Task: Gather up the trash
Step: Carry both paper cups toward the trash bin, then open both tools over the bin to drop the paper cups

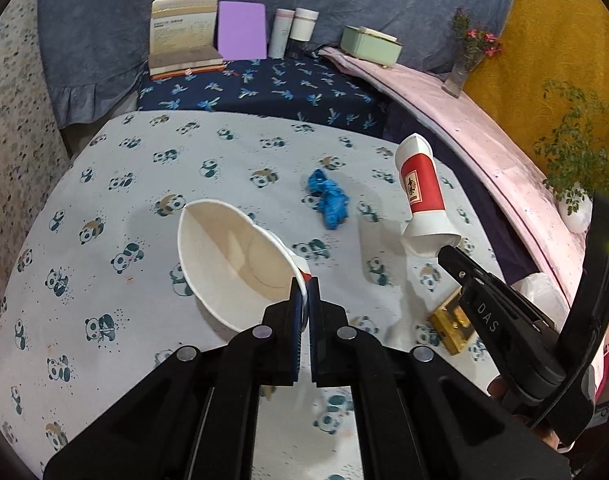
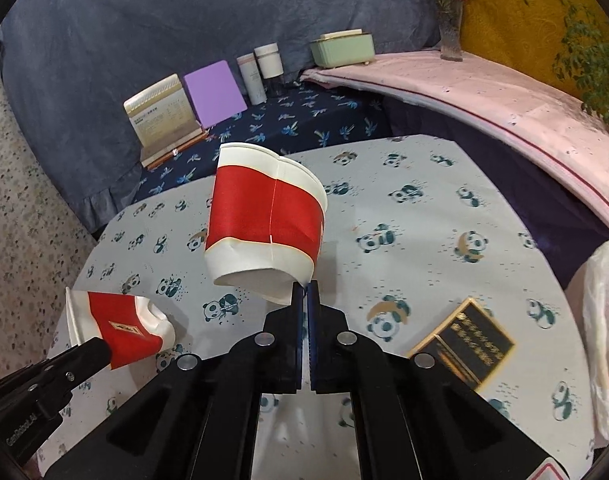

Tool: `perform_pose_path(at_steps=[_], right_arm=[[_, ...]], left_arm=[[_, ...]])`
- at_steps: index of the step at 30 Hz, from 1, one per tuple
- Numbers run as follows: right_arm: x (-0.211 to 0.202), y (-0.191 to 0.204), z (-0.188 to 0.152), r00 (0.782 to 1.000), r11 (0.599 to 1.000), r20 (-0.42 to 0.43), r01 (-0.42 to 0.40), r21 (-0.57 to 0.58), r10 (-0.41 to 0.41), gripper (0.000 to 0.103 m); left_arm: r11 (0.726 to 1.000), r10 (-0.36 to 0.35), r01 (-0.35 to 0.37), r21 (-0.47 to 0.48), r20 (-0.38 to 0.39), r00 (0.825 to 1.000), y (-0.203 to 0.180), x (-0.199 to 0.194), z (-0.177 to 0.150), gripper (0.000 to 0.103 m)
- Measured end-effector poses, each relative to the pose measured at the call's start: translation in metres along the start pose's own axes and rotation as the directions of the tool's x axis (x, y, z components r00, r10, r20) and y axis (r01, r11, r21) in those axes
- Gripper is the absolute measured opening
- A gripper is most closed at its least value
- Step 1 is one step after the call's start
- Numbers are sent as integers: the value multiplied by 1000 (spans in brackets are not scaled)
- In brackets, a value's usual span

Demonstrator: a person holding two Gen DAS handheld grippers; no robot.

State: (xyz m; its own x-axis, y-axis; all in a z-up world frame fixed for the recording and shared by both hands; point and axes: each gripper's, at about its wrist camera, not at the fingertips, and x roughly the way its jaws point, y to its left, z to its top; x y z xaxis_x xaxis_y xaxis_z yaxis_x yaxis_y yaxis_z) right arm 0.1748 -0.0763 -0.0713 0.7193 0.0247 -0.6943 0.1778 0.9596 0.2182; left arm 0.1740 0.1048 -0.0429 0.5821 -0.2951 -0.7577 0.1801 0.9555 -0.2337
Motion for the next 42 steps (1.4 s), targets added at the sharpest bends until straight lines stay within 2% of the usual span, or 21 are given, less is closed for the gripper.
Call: perform_pose_path(at_steps=[10, 18, 27, 33, 42], right_arm=[[-60, -54, -7, 997, 997, 69, 42, 64, -46, 2], [-107, -120, -17, 986, 982, 115, 106, 157, -125, 2], [-149, -195, -36, 965, 943, 135, 179, 280, -223, 2], [-169, -237, -49, 951, 911, 131, 221, 347, -280, 2], [-184, -286, -71, 935, 867, 114, 258, 426, -335, 2]], left_arm=[[993, -61, 59, 102, 21, 998, -65, -27, -14, 2], [968, -132, 127, 216, 11, 991, -135, -39, -30, 2], [916, -205, 201, 347, -24, 978, -216, -45, -54, 3], [869, -248, 247, 428, -55, 967, -265, -47, -71, 3], [806, -287, 301, 509, -109, 952, -318, -40, -89, 3]])
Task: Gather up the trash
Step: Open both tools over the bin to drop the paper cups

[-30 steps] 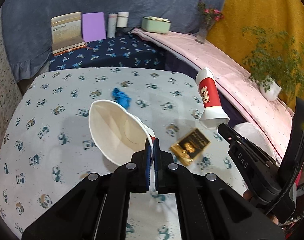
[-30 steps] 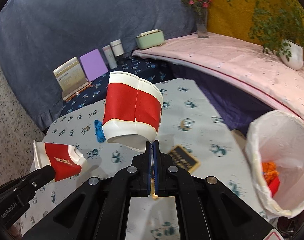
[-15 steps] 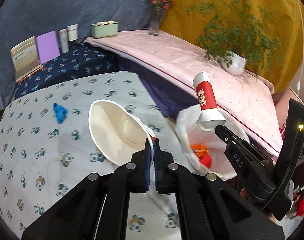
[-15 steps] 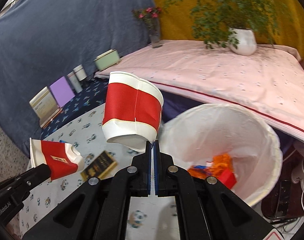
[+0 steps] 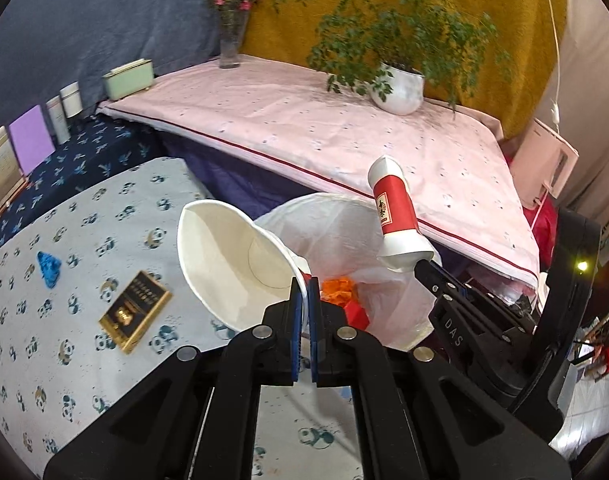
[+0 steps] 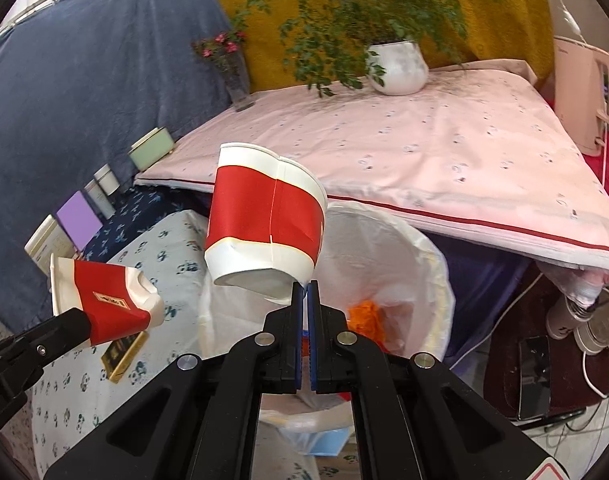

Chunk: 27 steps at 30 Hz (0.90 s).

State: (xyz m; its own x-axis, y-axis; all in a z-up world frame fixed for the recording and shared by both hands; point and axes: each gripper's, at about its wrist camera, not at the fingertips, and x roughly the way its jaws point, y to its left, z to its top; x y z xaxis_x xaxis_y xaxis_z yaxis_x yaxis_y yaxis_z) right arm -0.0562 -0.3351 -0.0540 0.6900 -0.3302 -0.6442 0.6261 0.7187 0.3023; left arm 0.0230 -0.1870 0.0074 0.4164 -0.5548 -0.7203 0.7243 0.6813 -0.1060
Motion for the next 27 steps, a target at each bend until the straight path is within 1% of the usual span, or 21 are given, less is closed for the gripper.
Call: perform_pose_path(at_steps=[5, 10, 11, 13, 14, 15, 17, 25, 27], right_arm=[[1, -19, -1, 1000, 999, -4, 17, 29, -17, 2], [3, -29, -1, 1000, 999, -8, 24, 41, -24, 2], [4, -30, -1, 1000, 999, -10, 25, 42, -25, 2], [6, -32, -1, 1000, 999, -13, 25, 45, -24, 2], [7, -32, -2, 1000, 999, -15, 25, 46, -24, 2], [8, -32, -2, 1000, 999, -16, 24, 46, -24, 2], [9, -32, -3, 1000, 999, -19, 23, 43, -22, 2], [16, -26, -5, 999, 999, -32, 15, 33, -14, 2], [17, -24, -5, 999, 999, -36, 13, 30, -12, 2]], left_arm=[[999, -21, 22, 31, -26, 999, -17, 13, 1, 3], [999, -18, 19, 38, -30, 999, -25, 23, 3, 7], [999, -12, 13, 41, -29, 1000, -25, 24, 3, 9], [999, 3, -2, 37, -34, 999, -23, 27, 3, 22], [1000, 6, -5, 30, -35, 999, -22, 28, 3, 35], [1000, 15, -14, 22, -27, 1000, -20, 28, 2, 41], [1000, 25, -24, 18, -21, 999, -16, 28, 2, 44], [999, 43, -44, -14, -34, 998, -1, 31, 2, 46], [999, 50, -50, -19, -37, 998, 1, 31, 1, 49]])
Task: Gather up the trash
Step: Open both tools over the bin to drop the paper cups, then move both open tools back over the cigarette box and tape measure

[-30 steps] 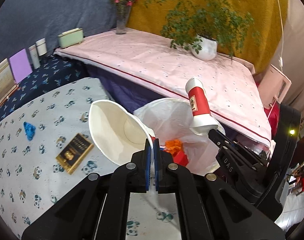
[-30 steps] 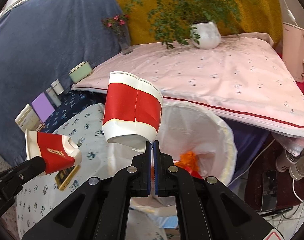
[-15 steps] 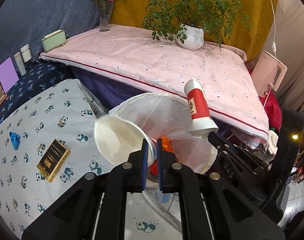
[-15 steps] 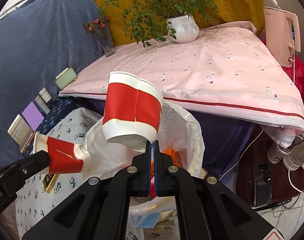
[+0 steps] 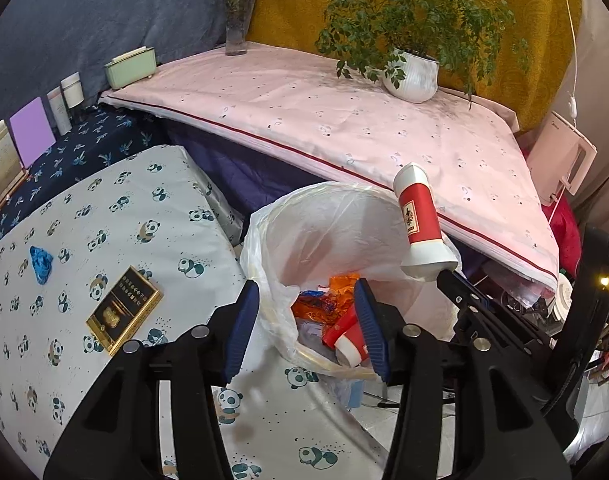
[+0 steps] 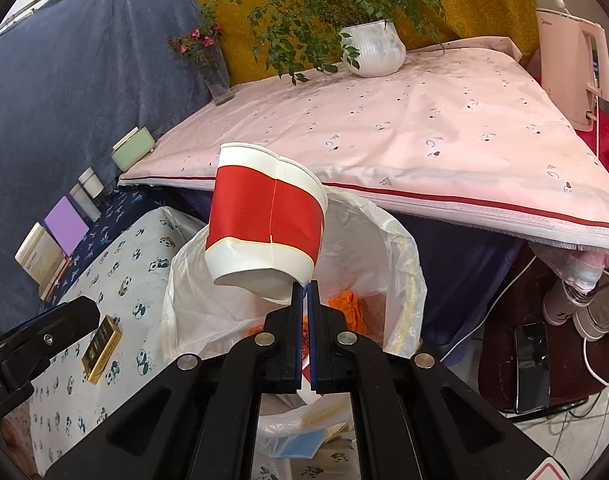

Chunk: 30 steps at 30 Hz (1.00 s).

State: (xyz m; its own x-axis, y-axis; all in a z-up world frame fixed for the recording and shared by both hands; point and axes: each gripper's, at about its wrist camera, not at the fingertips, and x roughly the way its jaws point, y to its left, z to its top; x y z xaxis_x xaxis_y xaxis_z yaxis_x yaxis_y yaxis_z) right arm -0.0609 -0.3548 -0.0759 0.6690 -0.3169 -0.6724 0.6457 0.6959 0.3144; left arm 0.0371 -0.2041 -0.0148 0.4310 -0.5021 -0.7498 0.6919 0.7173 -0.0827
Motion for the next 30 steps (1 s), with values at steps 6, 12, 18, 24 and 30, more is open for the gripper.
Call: perform_pose_path(at_steps=[6, 12, 18, 24, 30], right_arm=[[4, 9, -1, 1000, 1000, -9, -6, -15, 6, 2], [6, 21, -1, 1000, 999, -4, -15, -30, 15, 7], [4, 31, -2, 1000, 999, -8, -27, -44, 27, 10], [-3, 45, -4, 999, 997, 1, -32, -68, 32, 22], [-11, 62, -5, 999, 995, 11, -43, -91, 44, 31]], left_arm=[[1000, 14, -14, -14, -4, 1000, 9, 1, -3, 55], [999, 30, -30, -37, -8, 1000, 19, 1, -6, 61], [997, 47, -47, -68, -6, 999, 32, -3, -9, 67], [993, 58, -58, -103, -4, 998, 46, -8, -12, 68], [988, 73, -71, -135, 4, 997, 62, -17, -18, 69]])
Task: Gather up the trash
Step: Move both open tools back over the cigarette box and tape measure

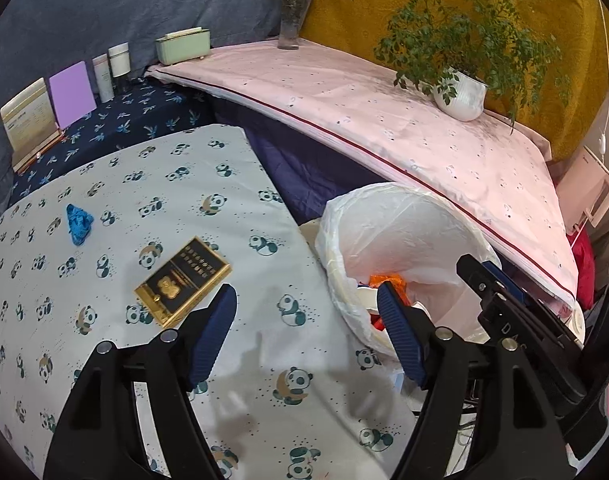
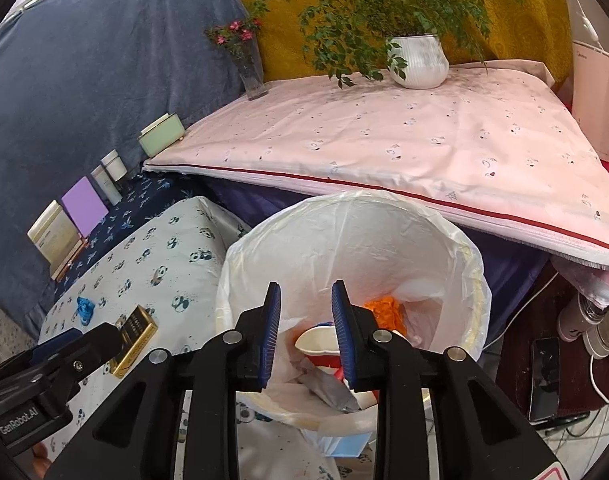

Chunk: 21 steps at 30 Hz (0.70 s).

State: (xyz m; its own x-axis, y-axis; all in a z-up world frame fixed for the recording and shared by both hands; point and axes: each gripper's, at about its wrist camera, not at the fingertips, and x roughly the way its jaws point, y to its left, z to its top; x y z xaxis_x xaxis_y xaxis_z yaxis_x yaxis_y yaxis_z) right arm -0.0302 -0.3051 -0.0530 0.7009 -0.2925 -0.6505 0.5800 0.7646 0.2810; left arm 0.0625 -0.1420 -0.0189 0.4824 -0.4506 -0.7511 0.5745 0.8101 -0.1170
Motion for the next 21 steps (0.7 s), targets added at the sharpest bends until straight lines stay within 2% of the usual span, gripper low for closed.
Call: perform_pose_path(at_steps=[2, 6, 10, 15, 21], right_arm=[[-3, 6, -1, 1000, 1000, 4, -3, -9, 3, 38], [-4, 20, -2, 1000, 999, 2, -12, -33, 13, 41], [-7, 34, -5, 1000, 998, 7, -18, -52, 19, 51], [-6, 55, -9, 999, 996, -4, -38, -85, 38, 56], [-5, 82, -17, 998, 991, -16, -63, -121, 61, 67]], left_arm=[[1000, 7, -7, -11, 5, 1000, 7, -3, -1, 71], [999, 23, -22, -37, 13, 1000, 20, -8, -3, 71], [997, 43, -42, -64, 16, 999, 37, -12, -7, 71], [991, 70, -69, -112, 10, 997, 62, -16, -12, 72], [979, 114, -110, -170, 11, 993, 97, -20, -17, 72]])
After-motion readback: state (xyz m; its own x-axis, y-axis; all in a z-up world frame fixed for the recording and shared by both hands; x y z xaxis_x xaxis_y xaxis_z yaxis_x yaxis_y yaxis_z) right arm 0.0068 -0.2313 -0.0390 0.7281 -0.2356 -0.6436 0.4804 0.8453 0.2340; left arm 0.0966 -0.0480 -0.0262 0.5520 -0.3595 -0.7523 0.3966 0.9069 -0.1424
